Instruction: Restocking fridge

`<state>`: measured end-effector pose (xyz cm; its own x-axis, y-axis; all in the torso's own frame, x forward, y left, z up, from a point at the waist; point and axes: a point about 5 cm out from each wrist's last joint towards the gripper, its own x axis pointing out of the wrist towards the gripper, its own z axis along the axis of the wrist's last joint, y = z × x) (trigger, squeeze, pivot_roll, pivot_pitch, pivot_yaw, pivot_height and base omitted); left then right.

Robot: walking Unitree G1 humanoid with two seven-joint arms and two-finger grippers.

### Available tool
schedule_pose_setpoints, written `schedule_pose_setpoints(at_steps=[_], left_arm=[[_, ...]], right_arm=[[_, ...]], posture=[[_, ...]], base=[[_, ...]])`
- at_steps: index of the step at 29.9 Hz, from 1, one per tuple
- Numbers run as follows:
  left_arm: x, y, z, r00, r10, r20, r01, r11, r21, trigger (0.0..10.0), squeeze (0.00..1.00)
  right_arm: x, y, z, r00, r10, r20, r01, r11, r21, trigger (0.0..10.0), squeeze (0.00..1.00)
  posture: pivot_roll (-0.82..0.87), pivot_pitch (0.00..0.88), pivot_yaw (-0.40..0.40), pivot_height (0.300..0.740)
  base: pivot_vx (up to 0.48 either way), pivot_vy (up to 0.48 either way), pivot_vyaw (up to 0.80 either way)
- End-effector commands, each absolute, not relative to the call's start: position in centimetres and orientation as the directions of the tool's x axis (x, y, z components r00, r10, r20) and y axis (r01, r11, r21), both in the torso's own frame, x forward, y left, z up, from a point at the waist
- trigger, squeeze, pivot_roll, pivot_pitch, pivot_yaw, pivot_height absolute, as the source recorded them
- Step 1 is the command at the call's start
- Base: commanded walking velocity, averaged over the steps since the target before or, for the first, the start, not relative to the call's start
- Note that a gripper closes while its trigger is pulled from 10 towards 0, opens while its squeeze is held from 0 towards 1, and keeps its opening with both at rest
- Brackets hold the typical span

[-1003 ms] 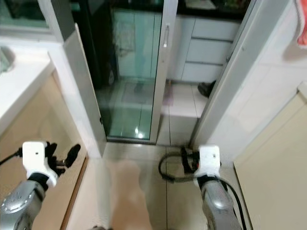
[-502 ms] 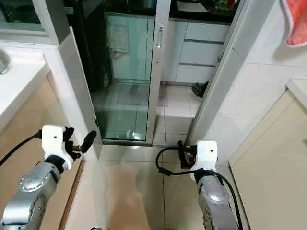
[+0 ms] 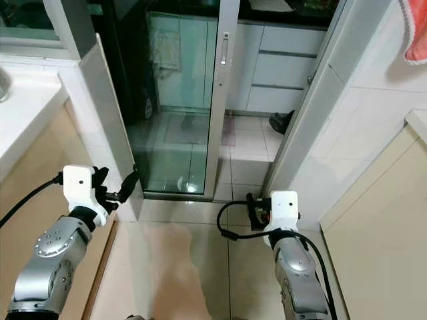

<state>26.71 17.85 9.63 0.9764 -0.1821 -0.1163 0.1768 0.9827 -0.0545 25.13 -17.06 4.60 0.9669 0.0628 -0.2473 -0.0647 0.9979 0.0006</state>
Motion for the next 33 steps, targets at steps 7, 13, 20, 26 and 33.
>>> schedule_pose_setpoints(at_steps=[7, 13, 20, 26, 33], left_arm=[[27.28, 17.53, 9.94, 0.978, -0.186, -0.091, 0.183, 0.982, -0.039, 10.0, 0.0], [27.51, 17.38, 10.06, 0.979, -0.188, -0.082, 0.186, 0.982, -0.03, 10.0, 0.0], [27.7, 17.29, 10.14, 0.981, -0.18, -0.071, 0.178, 0.984, -0.022, 10.0, 0.0], [27.76, 17.12, 10.15, 0.982, -0.179, -0.064, 0.179, 0.984, -0.019, 10.0, 0.0], [27.77, 16.9, 10.05, 0.981, -0.182, -0.067, 0.18, 0.983, -0.029, 10.0, 0.0]], right_arm=[[25.21, -17.09, 4.39, 0.969, 0.045, -0.242, -0.045, 0.999, 0.005, 10.0, 0.0], [25.35, -17.14, 4.48, 0.971, 0.039, -0.234, -0.038, 0.999, 0.009, 10.0, 0.0], [25.47, -17.22, 4.51, 0.972, 0.034, -0.232, -0.033, 0.999, 0.008, 10.0, 0.0], [25.58, -17.22, 4.54, 0.973, 0.037, -0.229, -0.037, 0.999, 0.005, 10.0, 0.0], [25.78, -17.31, 4.63, 0.973, 0.045, -0.228, -0.046, 0.999, -0.002, 10.0, 0.0]], posture=[[-0.12, 0.0, 0.008, 0.74], [-0.12, 0.0, 0.011, 0.74], [-0.12, 0.0, 0.011, 0.74], [-0.12, 0.0, 0.006, 0.74], [-0.12, 0.0, 0.006, 0.74]], base=[[0.0, 0.0, 0.0], [0.0, 0.0, 0.0], [0.0, 0.0, 0.0], [0.0, 0.0, 0.0], [-0.232, 0.0, 0.0]])
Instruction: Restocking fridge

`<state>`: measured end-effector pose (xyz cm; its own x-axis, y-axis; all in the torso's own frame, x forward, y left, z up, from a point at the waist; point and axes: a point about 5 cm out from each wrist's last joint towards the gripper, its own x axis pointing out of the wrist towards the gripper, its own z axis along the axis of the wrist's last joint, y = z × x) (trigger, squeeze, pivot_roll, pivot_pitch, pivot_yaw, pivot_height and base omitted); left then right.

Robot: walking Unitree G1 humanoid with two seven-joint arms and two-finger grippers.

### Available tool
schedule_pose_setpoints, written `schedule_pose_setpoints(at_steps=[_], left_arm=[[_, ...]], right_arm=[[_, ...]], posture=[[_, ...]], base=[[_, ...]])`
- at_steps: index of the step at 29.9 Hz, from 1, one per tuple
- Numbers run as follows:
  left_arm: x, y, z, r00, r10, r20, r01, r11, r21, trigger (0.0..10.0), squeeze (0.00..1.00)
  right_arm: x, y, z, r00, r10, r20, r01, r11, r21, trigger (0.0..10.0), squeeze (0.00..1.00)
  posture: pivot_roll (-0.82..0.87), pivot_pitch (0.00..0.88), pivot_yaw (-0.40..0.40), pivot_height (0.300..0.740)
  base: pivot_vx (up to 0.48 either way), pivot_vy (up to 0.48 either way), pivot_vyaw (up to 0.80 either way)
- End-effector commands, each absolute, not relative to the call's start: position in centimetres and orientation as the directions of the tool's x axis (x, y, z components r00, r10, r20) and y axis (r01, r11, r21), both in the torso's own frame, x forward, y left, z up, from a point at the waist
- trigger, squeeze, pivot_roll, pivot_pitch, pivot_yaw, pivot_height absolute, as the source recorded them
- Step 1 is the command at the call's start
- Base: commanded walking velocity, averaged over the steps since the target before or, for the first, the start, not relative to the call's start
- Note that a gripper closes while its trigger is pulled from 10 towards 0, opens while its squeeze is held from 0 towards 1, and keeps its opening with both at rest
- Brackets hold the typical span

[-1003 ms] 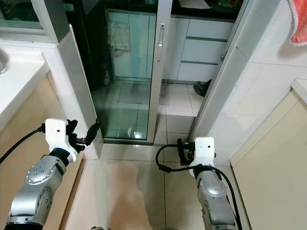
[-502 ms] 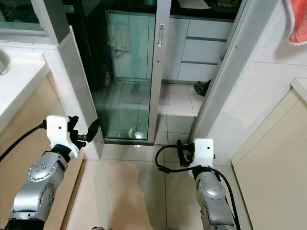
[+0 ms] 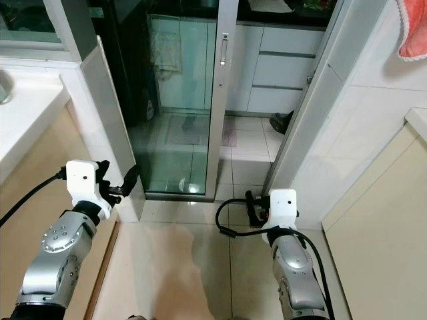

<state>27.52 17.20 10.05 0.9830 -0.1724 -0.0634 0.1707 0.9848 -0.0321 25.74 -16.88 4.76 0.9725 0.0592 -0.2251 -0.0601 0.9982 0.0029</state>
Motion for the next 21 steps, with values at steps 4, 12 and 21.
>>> schedule_pose_setpoints(at_steps=[4, 12, 21], left_arm=[[27.96, 16.89, 9.93, 0.983, -0.17, -0.072, 0.166, 0.984, -0.058, 10.0, 0.0], [28.11, 16.78, 9.75, 0.98, -0.181, -0.077, 0.179, 0.983, -0.038, 10.0, 0.0], [28.13, 16.73, 9.68, 0.981, -0.18, -0.074, 0.178, 0.984, -0.031, 10.0, 0.0]], right_arm=[[25.9, -17.39, 4.59, 0.973, 0.045, -0.228, -0.047, 0.999, -0.005, 10.0, 0.0], [26.16, -17.19, 4.78, 0.975, 0.05, -0.217, -0.052, 0.999, -0.001, 10.0, 0.0], [26.2, -17.01, 4.65, 0.974, 0.056, -0.219, -0.057, 0.998, 0.0, 10.0, 0.0]], posture=[[-0.12, 0.0, 0.004, 0.74], [-0.12, 0.0, 0.003, 0.74], [-0.11, 0.0, 0.002, 0.74]], base=[[-0.345, 0.0, 0.0], [-0.381, 0.0, 0.0], [-0.38, 0.0, 0.0]])
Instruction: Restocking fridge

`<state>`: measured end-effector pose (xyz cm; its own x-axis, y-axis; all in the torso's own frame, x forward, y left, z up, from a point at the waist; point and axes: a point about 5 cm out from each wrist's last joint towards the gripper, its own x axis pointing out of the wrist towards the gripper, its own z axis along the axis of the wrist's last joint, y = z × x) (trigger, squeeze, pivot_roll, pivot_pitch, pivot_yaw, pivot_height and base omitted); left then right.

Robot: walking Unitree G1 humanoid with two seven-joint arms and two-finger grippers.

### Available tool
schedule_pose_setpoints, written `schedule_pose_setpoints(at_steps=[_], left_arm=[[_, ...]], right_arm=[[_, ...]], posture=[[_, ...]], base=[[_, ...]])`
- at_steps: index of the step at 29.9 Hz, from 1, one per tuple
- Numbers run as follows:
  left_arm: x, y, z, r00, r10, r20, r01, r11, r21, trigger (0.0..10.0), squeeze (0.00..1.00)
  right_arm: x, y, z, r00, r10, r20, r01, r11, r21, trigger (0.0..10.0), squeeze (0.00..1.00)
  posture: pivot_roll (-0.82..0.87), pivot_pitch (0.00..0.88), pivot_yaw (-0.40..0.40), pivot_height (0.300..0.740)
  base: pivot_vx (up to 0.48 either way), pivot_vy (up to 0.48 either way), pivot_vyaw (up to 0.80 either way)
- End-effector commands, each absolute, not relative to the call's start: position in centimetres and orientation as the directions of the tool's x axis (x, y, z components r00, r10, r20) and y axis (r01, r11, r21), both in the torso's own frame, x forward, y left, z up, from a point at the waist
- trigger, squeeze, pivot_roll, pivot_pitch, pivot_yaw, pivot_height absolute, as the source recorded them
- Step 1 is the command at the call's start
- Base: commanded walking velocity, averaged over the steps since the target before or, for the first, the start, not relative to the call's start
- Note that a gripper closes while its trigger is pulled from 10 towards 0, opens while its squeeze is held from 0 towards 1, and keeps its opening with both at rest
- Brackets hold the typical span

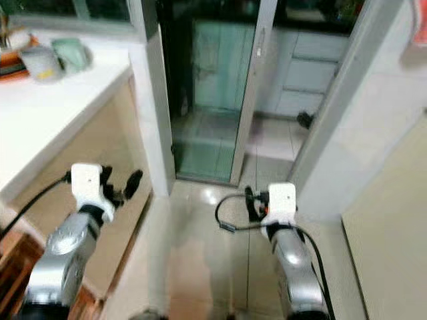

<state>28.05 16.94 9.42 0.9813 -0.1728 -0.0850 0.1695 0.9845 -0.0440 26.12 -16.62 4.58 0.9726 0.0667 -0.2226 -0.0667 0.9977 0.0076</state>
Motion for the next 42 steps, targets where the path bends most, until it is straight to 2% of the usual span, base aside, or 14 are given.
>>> schedule_pose_setpoints(at_steps=[1, 12, 13, 15, 16, 21, 22, 26, 33, 42], left_arm=[[28.1, 16.7, 9.6, 0.981, -0.18, -0.075, 0.179, 0.983, -0.032, 10.0, 0.0], [28.1, 16.6, 9.6, 0.982, -0.177, -0.069, 0.175, 0.984, -0.035, 10.0, 0.0], [28.2, 16.6, 9.6, 0.982, -0.175, -0.069, 0.173, 0.984, -0.036, 10.0, 0.0], [28.2, 16.6, 9.6, 0.983, -0.172, -0.069, 0.17, 0.985, -0.036, 10.0, 0.0], [28.3, 16.8, 9.5, 0.984, -0.161, -0.07, 0.158, 0.987, -0.041, 10.0, 0.0], [28.3, 16.9, 9.5, 0.987, -0.147, -0.068, 0.144, 0.988, -0.046, 10.0, 0.0], [28.4, 16.9, 9.5, 0.988, -0.139, -0.062, 0.136, 0.989, -0.051, 10.0, 0.0], [28.5, 16.8, 9.6, 0.989, -0.135, -0.054, 0.133, 0.99, -0.052, 10.0, 0.0], [29.0, 16.5, 9.8, 0.991, -0.129, -0.04, 0.126, 0.99, -0.058, 10.0, 0.0], [28.8, 16.7, 9.5, 0.992, -0.122, -0.044, 0.12, 0.992, -0.044, 10.0, 0.0]], right_arm=[[26.2, -17.0, 4.7, 0.974, 0.056, -0.219, -0.058, 0.998, 0.0, 10.0, 0.0], [26.1, -17.1, 4.5, 0.974, 0.052, -0.221, -0.054, 0.999, 0.0, 10.0, 0.0], [26.2, -17.0, 4.6, 0.975, 0.047, -0.216, -0.047, 0.999, 0.007, 10.0, 0.75], [26.2, -17.0, 4.7, 0.978, 0.039, -0.207, -0.036, 0.999, 0.016, 10.0, 0.75], [26.1, -17.3, 5.1, 0.985, 0.008, -0.174, 0.0, 0.999, 0.048, 10.0, 1.0], [26.2, -17.5, 5.6, 0.991, -0.017, -0.136, 0.024, 0.999, 0.047, 10.0, 1.0], [26.4, -17.1, 6.2, 0.995, 0.014, -0.096, -0.016, 1.0, -0.018, 10.0, 1.0], [26.4, -16.0, 7.0, 0.996, 0.081, -0.048, -0.084, 0.993, -0.082, 10.0, 1.0], [26.8, -16.3, 6.4, 0.995, 0.062, -0.082, -0.064, 0.998, -0.017, 10.0, 1.0], [26.5, -15.8, 6.0, 0.992, 0.086, -0.095, -0.087, 0.996, -0.005, 10.0, 1.0]], posture=[[-0.12, 0.0, 0.001, 0.74], [-0.12, 0.0, 0.002, 0.74], [-0.12, 0.0, 0.004, 0.74], [-0.12, 0.0, 0.004, 0.74], [-0.11, 0.0, 0.004, 0.74], [-0.11, 0.0, 0.003, 0.74], [-0.11, 0.0, 0.003, 0.74], [-0.12, 0.0, -0.001, 0.74], [-0.12, 0.0, -0.003, 0.74], [-0.11, 0.0, -0.012, 0.74]], base=[[-0.379, 0.0, 0.0], [-0.38, 0.0, 0.0], [-0.379, 0.0, 0.0], [-0.379, 0.0, 0.0], [-0.382, 0.0, 0.0], [-0.382, 0.0, 0.0], [-0.382, 0.0, 0.0], [-0.382, 0.0, 0.0], [-0.381, 0.0, 0.0], [-0.396, 0.0, 0.0]])
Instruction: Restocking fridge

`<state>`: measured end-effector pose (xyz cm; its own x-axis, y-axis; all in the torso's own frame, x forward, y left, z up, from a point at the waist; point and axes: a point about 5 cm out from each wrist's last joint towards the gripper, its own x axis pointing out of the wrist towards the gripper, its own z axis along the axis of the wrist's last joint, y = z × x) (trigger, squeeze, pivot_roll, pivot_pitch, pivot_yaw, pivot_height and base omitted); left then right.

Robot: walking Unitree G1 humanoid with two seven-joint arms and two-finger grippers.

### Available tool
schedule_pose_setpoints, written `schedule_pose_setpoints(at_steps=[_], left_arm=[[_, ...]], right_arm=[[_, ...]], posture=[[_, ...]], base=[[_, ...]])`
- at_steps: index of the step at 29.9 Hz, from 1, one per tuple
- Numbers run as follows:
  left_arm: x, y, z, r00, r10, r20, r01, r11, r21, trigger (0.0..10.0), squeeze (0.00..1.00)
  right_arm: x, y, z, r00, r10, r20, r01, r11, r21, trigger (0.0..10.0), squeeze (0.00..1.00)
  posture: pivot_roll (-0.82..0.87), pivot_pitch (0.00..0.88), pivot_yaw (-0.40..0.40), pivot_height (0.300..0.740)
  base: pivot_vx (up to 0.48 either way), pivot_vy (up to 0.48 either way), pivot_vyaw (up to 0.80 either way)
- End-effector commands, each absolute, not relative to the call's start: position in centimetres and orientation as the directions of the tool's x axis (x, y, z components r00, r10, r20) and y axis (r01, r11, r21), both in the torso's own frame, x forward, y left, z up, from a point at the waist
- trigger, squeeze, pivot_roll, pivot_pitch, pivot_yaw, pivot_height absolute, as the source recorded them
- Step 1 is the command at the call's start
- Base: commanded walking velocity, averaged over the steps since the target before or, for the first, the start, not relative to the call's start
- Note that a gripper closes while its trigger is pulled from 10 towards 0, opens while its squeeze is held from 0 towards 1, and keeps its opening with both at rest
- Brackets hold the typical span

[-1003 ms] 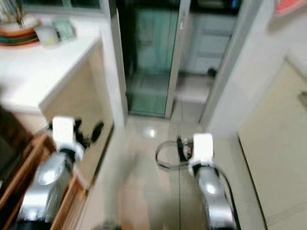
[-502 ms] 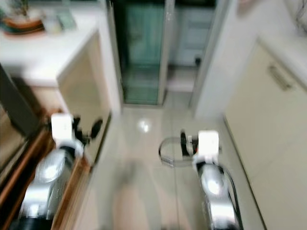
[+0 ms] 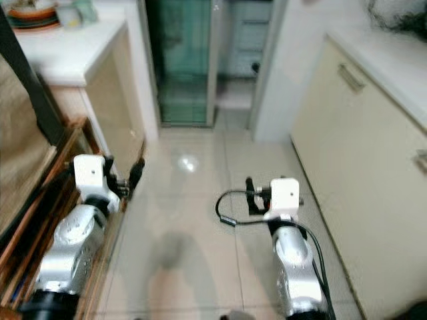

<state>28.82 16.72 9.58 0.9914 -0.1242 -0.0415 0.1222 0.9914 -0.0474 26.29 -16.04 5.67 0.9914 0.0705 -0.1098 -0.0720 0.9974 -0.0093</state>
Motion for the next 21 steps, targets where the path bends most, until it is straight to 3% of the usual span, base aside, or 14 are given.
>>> schedule_pose_setpoints(at_steps=[1, 6, 12, 13, 14, 16, 21], left_arm=[[28.8, 16.7, 9.5, 0.992, -0.122, -0.044, 0.12, 0.992, -0.044, 10.0, 0.0], [28.6, 16.7, 9.3, 0.992, -0.118, -0.048, 0.116, 0.992, -0.044, 10.0, 0.0], [28.4, 17.0, 9.8, 0.996, -0.093, -0.012, 0.092, 0.995, -0.05, 10.0, 0.0], [28.5, 17.3, 10.6, 0.997, -0.074, 0.02, 0.075, 0.996, -0.054, 10.0, 0.0], [28.7, 17.7, 12.1, 0.996, -0.046, 0.077, 0.051, 0.997, -0.065, 10.0, 0.0], [28.8, 17.8, 12.8, 0.994, -0.04, 0.101, 0.047, 0.996, -0.069, 10.0, 0.0], [28.9, 18.0, 13.6, 0.993, -0.045, 0.109, 0.052, 0.997, -0.062, 10.0, 0.0]], right_arm=[[26.5, -15.8, 6.0, 0.992, 0.086, -0.095, -0.087, 0.996, -0.005, 10.0, 1.0], [26.6, -15.8, 5.8, 0.991, 0.089, -0.102, -0.09, 0.996, -0.005, 10.0, 1.0], [27.1, -15.4, 6.9, 0.99, 0.131, -0.053, -0.136, 0.984, -0.113, 10.0, 1.0], [27.5, -15.3, 8.4, 0.991, 0.133, 0.018, -0.13, 0.984, -0.125, 10.0, 0.0], [27.9, -15.2, 11.0, 0.982, 0.133, 0.135, -0.117, 0.986, -0.121, 10.0, 0.0], [28.0, -15.4, 11.7, 0.979, 0.128, 0.162, -0.111, 0.988, -0.108, 10.0, 0.0], [28.2, -16.4, 10.2, 0.995, 0.076, 0.071, -0.073, 0.996, -0.053, 10.0, 0.0]], posture=[[-0.11, 0.0, -0.012, 0.74], [-0.1, 0.0, -0.018, 0.74], [-0.09, 0.0, -0.025, 0.74], [-0.09, 0.0, -0.025, 0.74], [-0.09, 0.0, -0.028, 0.74], [-0.09, 0.0, -0.031, 0.74], [-0.08, 0.0, -0.035, 0.74]], base=[[-0.398, 0.0, 0.0], [-0.396, 0.0, 0.0], [0.0, 0.0, 0.0], [0.0, 0.0, 0.0], [0.0, 0.0, 0.0], [0.0, 0.0, 0.0], [0.0, 0.0, 0.0]])
